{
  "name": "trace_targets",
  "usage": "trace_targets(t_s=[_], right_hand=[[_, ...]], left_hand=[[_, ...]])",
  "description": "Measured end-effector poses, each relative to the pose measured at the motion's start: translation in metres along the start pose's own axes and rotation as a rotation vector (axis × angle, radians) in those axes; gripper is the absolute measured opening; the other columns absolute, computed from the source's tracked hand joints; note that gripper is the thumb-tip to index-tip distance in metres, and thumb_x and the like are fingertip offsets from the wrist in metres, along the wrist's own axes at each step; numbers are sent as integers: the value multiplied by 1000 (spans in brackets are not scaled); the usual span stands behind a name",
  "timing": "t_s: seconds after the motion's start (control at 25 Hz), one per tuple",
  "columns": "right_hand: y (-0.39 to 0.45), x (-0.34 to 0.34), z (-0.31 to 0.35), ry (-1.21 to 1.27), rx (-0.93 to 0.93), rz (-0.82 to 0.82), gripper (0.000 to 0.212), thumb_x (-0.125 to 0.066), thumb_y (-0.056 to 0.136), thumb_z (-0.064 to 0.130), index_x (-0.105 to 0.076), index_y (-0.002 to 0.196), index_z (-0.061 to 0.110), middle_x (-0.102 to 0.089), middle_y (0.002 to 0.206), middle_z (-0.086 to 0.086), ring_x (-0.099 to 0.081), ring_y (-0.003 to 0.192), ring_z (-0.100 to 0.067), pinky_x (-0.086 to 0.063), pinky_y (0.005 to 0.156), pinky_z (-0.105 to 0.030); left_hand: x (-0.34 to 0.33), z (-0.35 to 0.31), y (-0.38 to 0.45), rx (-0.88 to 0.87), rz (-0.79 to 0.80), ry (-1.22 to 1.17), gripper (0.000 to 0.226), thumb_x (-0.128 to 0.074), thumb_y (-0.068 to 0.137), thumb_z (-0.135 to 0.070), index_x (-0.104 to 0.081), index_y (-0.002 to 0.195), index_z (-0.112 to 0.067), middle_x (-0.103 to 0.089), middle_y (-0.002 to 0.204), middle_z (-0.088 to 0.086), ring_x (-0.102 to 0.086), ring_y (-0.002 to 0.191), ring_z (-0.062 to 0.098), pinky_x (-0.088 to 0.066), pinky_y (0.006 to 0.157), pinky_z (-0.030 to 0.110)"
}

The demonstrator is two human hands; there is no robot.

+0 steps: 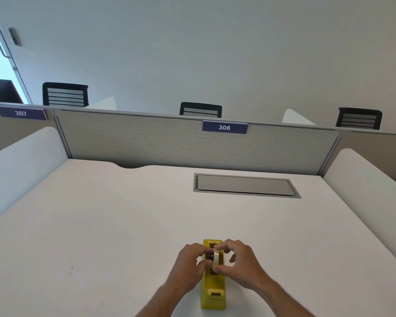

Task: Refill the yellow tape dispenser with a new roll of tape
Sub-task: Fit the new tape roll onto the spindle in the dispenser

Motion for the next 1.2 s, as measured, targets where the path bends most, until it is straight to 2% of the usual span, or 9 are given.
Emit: trace_targets(t_s=[0.24,0.36,0.48,0.64,0.92,1.08,1.2], right_hand=[[2,3,-2,-12,-6,-3,40,-81,59,47,-62,95,48,-61,103,18,-59,91,-6,-51,63,-13],[4,1,-3,-7,10,0,40,-80,61,45,-62,97,45,-62,105,17,-59,96,-6,-54,71,-17],[5,0,-4,-10,11,6,40,-82,63,42,-61,97,46,-61,106,17,-58,97,-5,-52,72,-15],[8,0,-5,-3,8,4,42,-81,61,41,-62,98,44,-62,105,14,-58,101,-4,-53,76,-19],[13,0,-9,-57,6,34,51,-80,60,40,-64,109,41,-58,111,13,-57,101,-4,-53,83,-21],[15,-1,-10,-91,25,42,48,-79,58,42,-64,103,51,-55,109,16,-54,102,-1,-51,84,-20],[14,-4,-10,-150,72,28,44,-75,58,44,-62,98,58,-55,101,27,-50,104,4,-49,82,-19]], left_hand=[[-4,0,6,-33,15,15,28,-66,94,-18,-70,120,-27,-61,118,-9,-54,113,10,-51,101,35],[-5,2,7,-37,13,20,28,-65,95,-17,-69,121,-26,-58,120,-8,-52,115,11,-51,102,35],[-5,4,7,-42,9,25,28,-64,95,-17,-69,122,-25,-57,122,-7,-51,117,10,-50,102,34],[-7,4,10,-32,6,34,29,-64,95,-16,-68,123,-24,-56,124,-7,-52,117,10,-51,102,33],[-8,7,13,-45,7,105,30,-62,97,-22,-69,126,-27,-54,131,-9,-50,122,9,-47,106,30],[-9,7,13,-59,21,133,31,-60,98,-23,-68,127,-28,-54,134,-9,-49,124,9,-46,108,30],[-9,8,11,-57,22,100,33,-62,96,-22,-67,128,-29,-55,135,-9,-50,124,9,-46,107,32]])
Point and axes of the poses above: each hand's wrist, its own y-axis towards the middle knuckle, its own x-axis out of the back of the hand, z = x × y, the point moved 1 cm from there along y, towards the middle knuckle
